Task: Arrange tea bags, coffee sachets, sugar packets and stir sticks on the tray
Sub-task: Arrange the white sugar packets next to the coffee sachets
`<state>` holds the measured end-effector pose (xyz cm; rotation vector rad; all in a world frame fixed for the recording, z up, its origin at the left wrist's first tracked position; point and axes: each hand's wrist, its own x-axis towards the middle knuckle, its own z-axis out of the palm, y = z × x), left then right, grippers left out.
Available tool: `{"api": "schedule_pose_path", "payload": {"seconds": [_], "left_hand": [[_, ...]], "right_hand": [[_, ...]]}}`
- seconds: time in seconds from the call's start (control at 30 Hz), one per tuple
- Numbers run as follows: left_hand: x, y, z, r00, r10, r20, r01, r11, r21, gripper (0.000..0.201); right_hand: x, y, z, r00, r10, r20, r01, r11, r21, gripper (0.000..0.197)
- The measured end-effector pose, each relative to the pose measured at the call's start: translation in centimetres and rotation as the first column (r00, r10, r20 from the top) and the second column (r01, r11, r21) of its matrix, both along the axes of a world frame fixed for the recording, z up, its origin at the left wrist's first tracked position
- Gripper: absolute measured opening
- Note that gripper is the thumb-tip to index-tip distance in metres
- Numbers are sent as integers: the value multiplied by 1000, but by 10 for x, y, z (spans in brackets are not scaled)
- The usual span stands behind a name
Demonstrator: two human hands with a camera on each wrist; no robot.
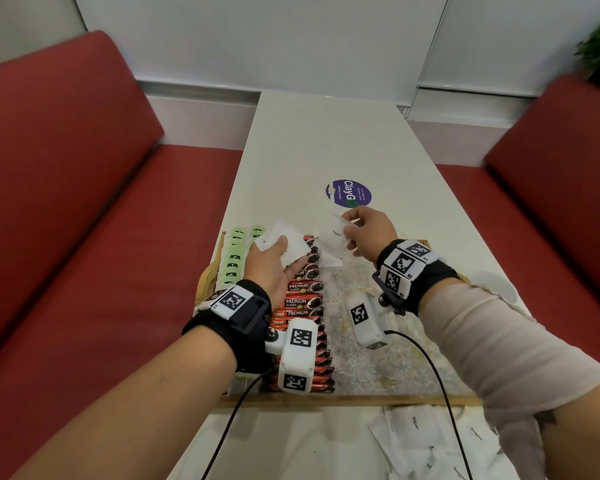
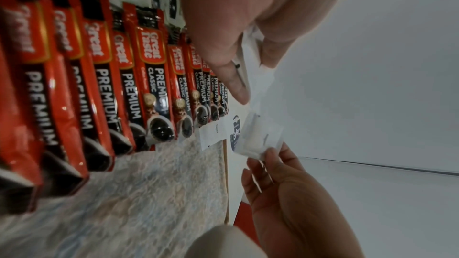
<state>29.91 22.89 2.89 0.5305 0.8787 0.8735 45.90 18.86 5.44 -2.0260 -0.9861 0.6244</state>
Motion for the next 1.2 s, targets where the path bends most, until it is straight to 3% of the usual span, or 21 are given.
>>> {"api": "schedule_pose_path", "payload": {"seconds": [0.1,0.27,0.47,0.63,0.83,1.2], "left_hand": [[0,3,-2,1000,-10,-9,10,1000,5,27],[0,8,-6,999,-33,-25,34,999,20,27],[-2,13,-9,998,-56,-39,58,998,38,32],[-2,13,-10,998,-55,-40,56,998,37,33],[-1,12,-11,997,-72,-29,74,996,52,21],[-1,15,-15,994,-92,-52,95,994,59,24]], "right_hand": [[6,5,-9,997,-14,74,19,998,-68,26],[14,11,-24,982,-18,186,55,980,-194,11],[18,21,-32,978,28,207,32,959,-281,13],[18,32,-38,982,37,185,20,955,-294,23],[17,39,-42,974,32,225,34,959,-281,9],[18,43,-48,956,44,290,44,955,-292,19]]}}
